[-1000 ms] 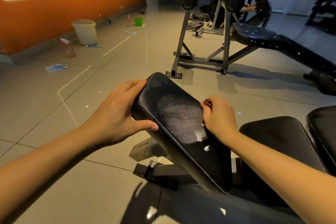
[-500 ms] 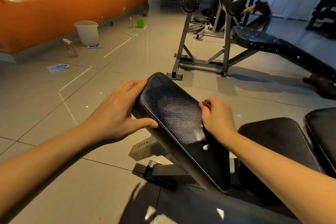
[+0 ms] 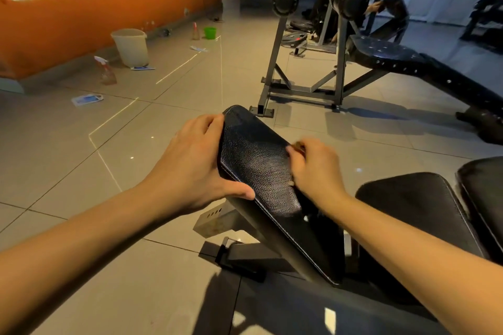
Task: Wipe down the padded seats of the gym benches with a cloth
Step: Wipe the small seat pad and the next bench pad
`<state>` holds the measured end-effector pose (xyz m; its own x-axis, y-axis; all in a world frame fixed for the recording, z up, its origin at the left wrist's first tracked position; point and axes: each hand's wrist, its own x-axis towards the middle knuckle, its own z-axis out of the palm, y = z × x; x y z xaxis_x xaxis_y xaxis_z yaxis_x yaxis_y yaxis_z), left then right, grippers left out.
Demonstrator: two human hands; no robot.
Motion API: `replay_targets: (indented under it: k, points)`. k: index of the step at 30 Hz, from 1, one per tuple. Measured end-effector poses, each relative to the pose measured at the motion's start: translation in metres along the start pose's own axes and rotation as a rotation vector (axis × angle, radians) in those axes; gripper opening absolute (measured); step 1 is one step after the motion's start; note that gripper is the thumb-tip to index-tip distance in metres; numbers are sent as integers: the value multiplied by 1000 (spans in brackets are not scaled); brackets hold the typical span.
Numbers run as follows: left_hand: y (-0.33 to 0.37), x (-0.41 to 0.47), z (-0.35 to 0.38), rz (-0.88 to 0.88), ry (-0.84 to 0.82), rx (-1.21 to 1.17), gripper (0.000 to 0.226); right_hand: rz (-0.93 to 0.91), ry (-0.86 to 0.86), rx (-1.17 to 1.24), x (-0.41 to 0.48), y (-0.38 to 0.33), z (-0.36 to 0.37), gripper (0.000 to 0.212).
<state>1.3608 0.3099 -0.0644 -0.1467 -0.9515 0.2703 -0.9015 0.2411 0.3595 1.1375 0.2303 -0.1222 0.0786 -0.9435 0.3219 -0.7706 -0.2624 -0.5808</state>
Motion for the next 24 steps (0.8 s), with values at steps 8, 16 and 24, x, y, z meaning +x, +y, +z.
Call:
replay_targets:
  k: [8, 16, 24]
  points:
    - [-7, -3, -7, 12, -47, 61, 131, -311, -23, -5, -29, 17, -10, 11]
    - [-11, -4, -2, 22, -14, 53, 135, -217, 11, 133, -4, -44, 8, 16]
    - [-19, -6, 7, 44, 50, 70, 128, -70, 2, -61, -7, 46, -10, 17]
